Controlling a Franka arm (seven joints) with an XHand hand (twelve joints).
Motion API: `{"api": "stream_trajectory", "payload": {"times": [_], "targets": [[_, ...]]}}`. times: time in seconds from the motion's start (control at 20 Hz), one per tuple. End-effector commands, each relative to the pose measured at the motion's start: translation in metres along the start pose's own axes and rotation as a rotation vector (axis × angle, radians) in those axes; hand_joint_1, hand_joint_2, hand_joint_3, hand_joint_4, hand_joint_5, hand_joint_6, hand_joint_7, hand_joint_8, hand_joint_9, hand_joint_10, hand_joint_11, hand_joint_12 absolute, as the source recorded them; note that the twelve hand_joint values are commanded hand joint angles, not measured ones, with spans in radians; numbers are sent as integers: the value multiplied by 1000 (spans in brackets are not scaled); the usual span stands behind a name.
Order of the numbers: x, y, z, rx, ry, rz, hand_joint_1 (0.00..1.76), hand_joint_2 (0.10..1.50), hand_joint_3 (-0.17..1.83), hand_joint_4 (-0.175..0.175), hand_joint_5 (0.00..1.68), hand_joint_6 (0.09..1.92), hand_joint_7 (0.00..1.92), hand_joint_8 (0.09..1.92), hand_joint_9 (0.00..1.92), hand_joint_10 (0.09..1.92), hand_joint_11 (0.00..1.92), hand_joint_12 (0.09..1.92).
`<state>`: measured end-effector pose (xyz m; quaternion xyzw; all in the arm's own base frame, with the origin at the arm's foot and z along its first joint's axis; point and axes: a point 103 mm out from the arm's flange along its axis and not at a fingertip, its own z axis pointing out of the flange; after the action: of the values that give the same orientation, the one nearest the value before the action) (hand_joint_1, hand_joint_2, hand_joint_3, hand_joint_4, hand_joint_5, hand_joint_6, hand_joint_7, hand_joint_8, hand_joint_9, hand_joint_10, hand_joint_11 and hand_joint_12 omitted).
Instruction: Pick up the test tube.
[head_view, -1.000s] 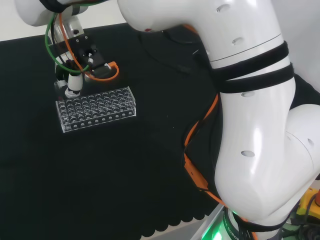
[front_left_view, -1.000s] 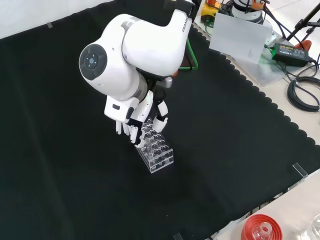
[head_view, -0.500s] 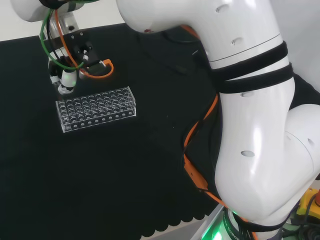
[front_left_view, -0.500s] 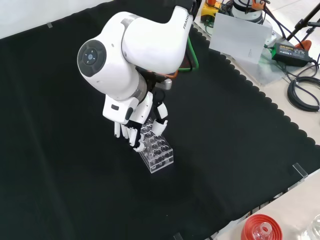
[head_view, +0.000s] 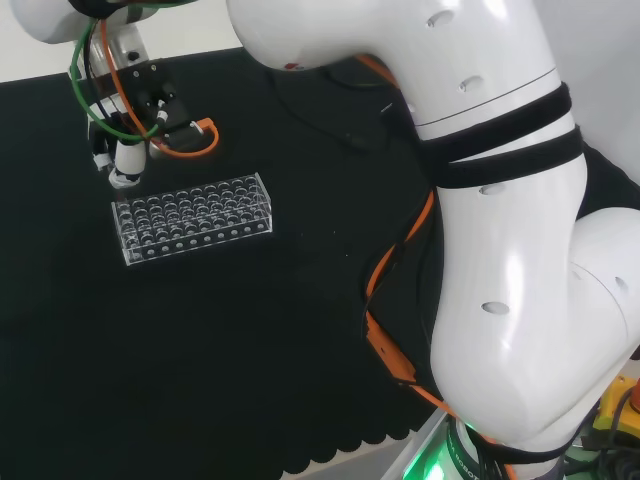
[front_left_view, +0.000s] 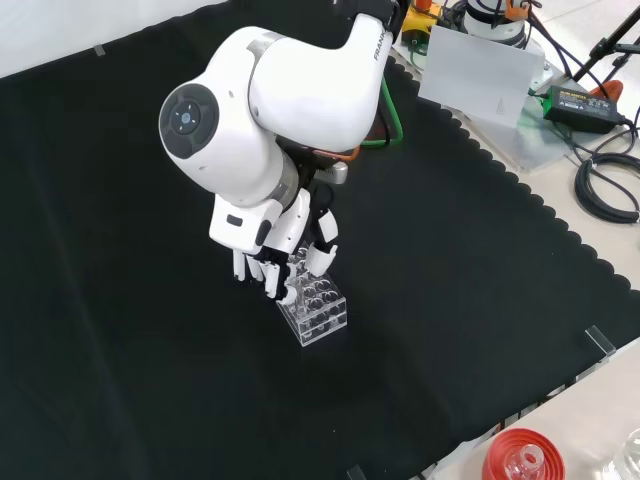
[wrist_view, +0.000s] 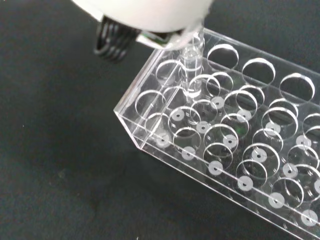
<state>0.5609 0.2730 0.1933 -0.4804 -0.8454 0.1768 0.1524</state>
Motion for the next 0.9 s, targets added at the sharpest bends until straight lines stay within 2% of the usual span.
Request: {"api": "stream_trajectory", "payload": {"times": [0.05,0.35,0.65,0.75,0.8,0.9], "targets": [[5,0,6,-2,-2,6,1162,547,832,-175,695,929,1223,720,1012,689,685,1336],[11,5,10,6,0,-4,1191,536,829,-175,788,918,1308,677,1098,635,734,1308],[15,10,7,-14,2,13,1207,533,824,-175,838,912,1357,673,1150,620,768,1288],[16,11,6,-36,-9,24,1263,699,600,-175,1029,844,1261,741,1210,608,803,1260],[16,11,5,-43,-14,30,1280,736,548,-175,1090,809,1242,749,1239,609,823,1245],[17,12,3,-55,-31,40,1298,720,576,-175,1164,765,1249,742,1287,627,865,1217]]}}
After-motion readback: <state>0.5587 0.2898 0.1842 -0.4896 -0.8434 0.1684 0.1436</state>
